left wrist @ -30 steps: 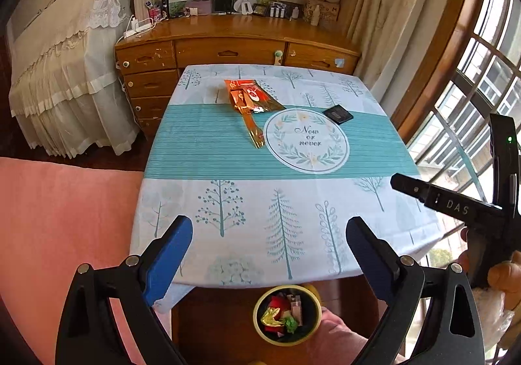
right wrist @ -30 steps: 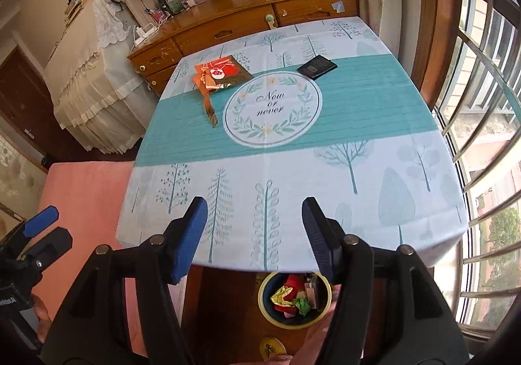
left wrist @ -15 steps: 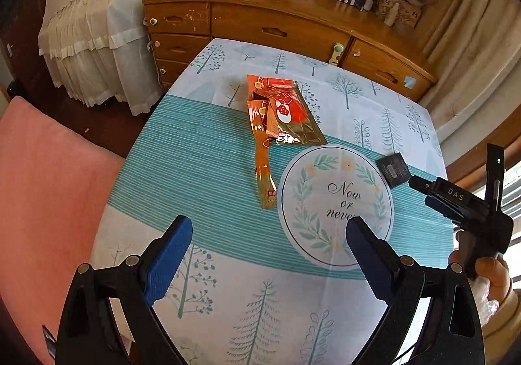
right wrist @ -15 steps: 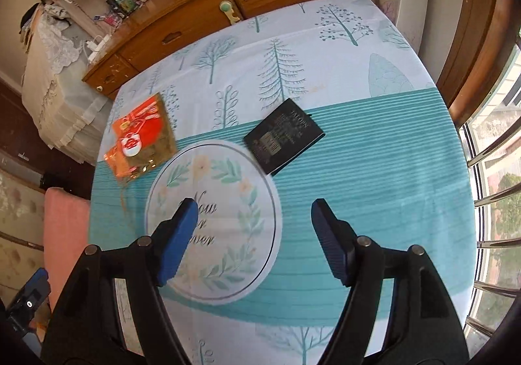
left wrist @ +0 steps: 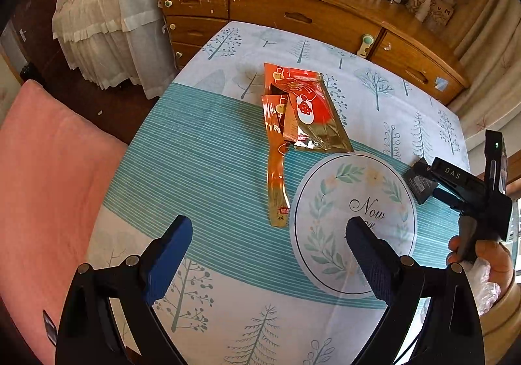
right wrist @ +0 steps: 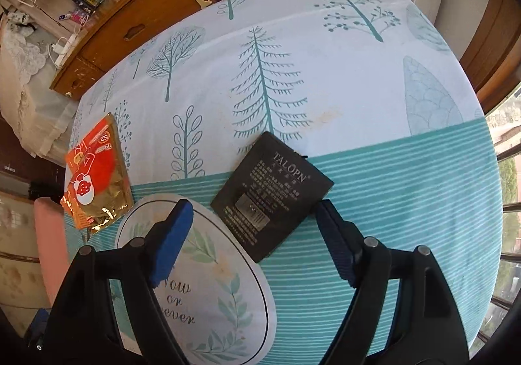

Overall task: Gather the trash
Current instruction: 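Grasp the orange heat-pack bags with the left tool while the right tool grasps the black card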

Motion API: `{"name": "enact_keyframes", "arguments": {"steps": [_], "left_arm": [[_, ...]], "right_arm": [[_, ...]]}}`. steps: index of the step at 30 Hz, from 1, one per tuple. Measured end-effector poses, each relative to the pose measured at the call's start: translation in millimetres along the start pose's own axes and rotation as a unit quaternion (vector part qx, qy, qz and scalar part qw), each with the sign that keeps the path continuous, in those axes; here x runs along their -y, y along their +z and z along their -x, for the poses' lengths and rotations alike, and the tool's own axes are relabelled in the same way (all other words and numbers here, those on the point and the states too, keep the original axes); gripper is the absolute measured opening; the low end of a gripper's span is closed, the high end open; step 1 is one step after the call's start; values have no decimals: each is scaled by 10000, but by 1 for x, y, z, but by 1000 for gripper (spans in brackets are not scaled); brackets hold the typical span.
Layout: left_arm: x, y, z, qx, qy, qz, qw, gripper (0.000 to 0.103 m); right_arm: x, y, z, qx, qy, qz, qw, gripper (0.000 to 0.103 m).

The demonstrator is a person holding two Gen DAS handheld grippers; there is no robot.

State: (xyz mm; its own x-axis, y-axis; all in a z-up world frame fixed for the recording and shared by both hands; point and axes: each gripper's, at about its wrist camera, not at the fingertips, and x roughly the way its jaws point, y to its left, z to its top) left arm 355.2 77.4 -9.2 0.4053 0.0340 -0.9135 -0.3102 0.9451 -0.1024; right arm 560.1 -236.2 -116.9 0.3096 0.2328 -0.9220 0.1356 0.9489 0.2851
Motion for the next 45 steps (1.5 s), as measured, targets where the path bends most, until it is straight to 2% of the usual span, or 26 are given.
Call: {"name": "enact_keyframes", "arguments": {"steps": [6,10,14,17,19,25,32,36,42,45], "left_arm": [[3,24,-14,38,13,23,10000,97],[6,50,-38,-92,-58,38,9999,97],[7,76,-68,-264,-236,198,9992,98],[5,96,-92,-405,-419,424,9974,98],[5,109,-109,-503,-575,541,9956,98],[10,137,-151,-667,-631,626,9938,98],[38,152,-181,-789,-466,502,9945,98],[64,156,-190,-845,32,335,9959,98],[92,156,-208,-1089,403,291,9928,98],[97,155,-207,-1015,477,363,9930,84]], "right_arm": [[-42,5,-19,51,-692,652,9955,82],[-69,-6,-33,241,-1296,1458,9805,79],[-71,-13,-33,477,-1192,1605,9786,74],[-68,-15,-30,570,-1108,1715,9773,64],[-67,-18,-29,574,-1023,1830,9761,64],[-58,-21,-22,619,-850,1973,9747,64],[-55,-21,-20,634,-729,2038,9742,64],[-56,-25,-20,692,-751,2203,9701,64],[-54,-25,-19,699,-646,2200,9708,64],[-53,-26,-19,709,-624,2231,9702,64]]}}
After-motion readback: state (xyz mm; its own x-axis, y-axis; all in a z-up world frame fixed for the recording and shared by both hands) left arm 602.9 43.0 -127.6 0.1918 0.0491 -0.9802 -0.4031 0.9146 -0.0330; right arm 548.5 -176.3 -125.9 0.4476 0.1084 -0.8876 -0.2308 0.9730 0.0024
